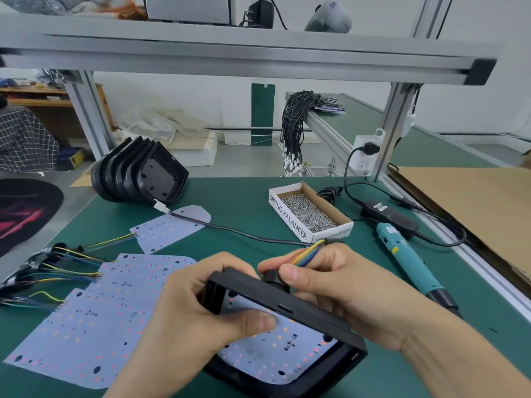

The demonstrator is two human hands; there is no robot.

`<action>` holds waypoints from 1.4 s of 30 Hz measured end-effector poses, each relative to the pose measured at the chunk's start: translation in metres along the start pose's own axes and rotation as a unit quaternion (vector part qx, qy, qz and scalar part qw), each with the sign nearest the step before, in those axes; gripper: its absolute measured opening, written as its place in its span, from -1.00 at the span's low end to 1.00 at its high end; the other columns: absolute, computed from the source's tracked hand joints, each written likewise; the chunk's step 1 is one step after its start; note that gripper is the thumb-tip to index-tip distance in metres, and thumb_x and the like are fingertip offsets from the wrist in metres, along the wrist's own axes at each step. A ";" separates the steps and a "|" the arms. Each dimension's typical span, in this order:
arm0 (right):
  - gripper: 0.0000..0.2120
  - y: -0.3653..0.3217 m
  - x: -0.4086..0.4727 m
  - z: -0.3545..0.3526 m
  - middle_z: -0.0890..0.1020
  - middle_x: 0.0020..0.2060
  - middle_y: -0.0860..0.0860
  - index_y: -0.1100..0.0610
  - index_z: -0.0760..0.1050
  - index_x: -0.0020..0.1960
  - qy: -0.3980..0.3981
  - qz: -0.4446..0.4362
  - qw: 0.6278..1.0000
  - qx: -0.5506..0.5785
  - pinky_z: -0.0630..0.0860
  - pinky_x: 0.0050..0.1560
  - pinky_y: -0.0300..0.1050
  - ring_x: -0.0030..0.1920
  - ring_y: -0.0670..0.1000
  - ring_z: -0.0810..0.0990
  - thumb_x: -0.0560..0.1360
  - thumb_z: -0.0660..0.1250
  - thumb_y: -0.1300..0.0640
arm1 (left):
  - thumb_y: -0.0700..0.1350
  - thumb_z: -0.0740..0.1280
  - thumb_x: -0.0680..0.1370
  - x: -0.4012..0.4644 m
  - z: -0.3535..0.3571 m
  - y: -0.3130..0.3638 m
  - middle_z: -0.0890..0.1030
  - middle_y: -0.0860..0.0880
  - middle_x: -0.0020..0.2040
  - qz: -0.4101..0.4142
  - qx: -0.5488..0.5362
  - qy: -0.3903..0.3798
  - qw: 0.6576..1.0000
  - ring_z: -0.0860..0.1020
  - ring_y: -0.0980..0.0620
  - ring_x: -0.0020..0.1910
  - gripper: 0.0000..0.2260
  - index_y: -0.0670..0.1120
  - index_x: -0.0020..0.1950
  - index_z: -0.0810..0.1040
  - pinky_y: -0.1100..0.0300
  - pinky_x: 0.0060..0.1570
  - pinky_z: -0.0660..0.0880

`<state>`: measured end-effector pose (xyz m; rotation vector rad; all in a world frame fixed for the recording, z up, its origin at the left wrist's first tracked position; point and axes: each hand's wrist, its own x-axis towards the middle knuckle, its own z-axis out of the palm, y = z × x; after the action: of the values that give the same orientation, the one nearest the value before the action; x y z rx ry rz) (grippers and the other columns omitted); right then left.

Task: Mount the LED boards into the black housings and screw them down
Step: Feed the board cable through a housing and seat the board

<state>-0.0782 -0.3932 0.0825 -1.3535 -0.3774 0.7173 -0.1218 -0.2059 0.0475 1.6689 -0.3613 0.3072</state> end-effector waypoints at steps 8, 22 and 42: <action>-0.83 0.008 -0.004 0.005 0.66 -0.14 -0.13 0.04 0.71 -0.05 0.029 -0.050 0.997 -0.059 0.47 -0.02 -0.30 -0.09 -0.13 0.60 0.44 0.37 0.06 | -0.05 0.58 0.12 -0.003 0.002 0.001 0.54 -0.09 -0.31 0.015 -0.012 0.013 1.000 0.51 0.00 -0.30 -0.71 -0.04 -0.24 0.59 0.24 -0.27 0.41; -0.85 0.007 -0.002 0.006 0.66 -0.32 0.00 0.04 0.70 -0.18 0.021 0.053 0.994 0.091 0.50 -0.29 -0.30 -0.34 -0.07 0.58 0.25 0.49 0.13 | -0.04 0.55 0.17 0.000 0.005 -0.002 0.54 0.05 -0.21 0.109 0.050 0.040 0.992 0.50 0.01 -0.24 -0.74 0.02 -0.23 0.55 0.33 -0.22 0.39; -0.86 0.008 -0.003 0.014 0.63 -0.38 -0.02 0.13 0.59 -0.35 0.053 0.006 0.998 0.027 0.47 -0.32 -0.37 -0.34 -0.06 0.63 0.31 0.47 0.10 | 0.06 0.61 0.22 -0.008 0.000 -0.004 0.71 -0.15 -0.08 0.070 -0.082 0.024 0.994 0.68 -0.20 -0.15 -0.71 -0.02 -0.21 0.62 0.16 -0.17 0.57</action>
<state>-0.0916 -0.3845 0.0787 -1.3372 -0.2653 0.6581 -0.1275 -0.2046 0.0405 1.4765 -0.4567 0.4113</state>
